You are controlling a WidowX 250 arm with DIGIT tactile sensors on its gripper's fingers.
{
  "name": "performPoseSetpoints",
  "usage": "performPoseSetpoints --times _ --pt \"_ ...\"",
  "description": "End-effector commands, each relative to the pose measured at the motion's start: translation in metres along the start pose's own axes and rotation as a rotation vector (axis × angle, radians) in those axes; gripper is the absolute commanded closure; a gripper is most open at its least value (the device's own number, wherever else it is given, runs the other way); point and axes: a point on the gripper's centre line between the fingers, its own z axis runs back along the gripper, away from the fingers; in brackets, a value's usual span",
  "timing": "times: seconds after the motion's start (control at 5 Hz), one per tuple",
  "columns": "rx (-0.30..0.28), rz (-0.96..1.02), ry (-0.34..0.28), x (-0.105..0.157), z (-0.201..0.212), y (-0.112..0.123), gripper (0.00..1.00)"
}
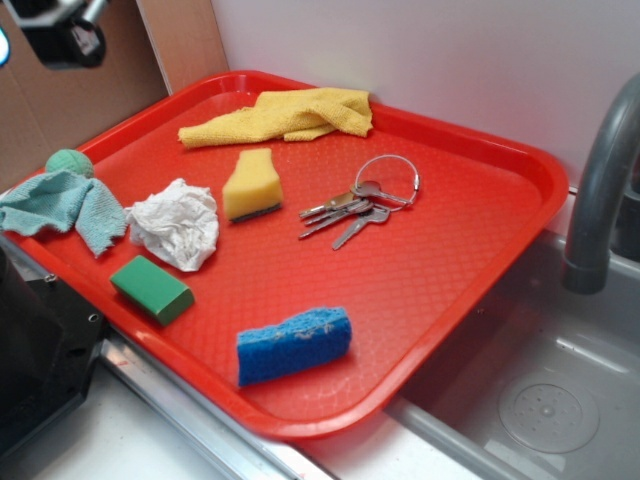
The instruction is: Grab the white paper.
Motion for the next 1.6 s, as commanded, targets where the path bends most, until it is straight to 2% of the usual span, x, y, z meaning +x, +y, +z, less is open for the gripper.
performPoseSetpoints --times 0.0,0.2,0.4,0.6,0.8,1.0,1.4 --pt "0.008 -0.036 0.030 0.028 -0.053 -0.004 0.00" --pt "-0.001 -0.121 0.088 0.027 -0.094 -0.012 0.00" --pt "0.030 -0.163 0.140 0.012 -0.135 -0.024 0.00" --pt "-0.016 -0.221 0.165 0.005 -0.144 -0.024 0.00" --pt "-0.047 -0.263 0.189 0.006 -0.147 -0.026 1.00" --pt "-0.027 -0.291 0.213 0.016 -0.143 -0.031 1.00" --pt "0.018 -0.380 0.243 0.018 -0.135 -0.029 1.00"
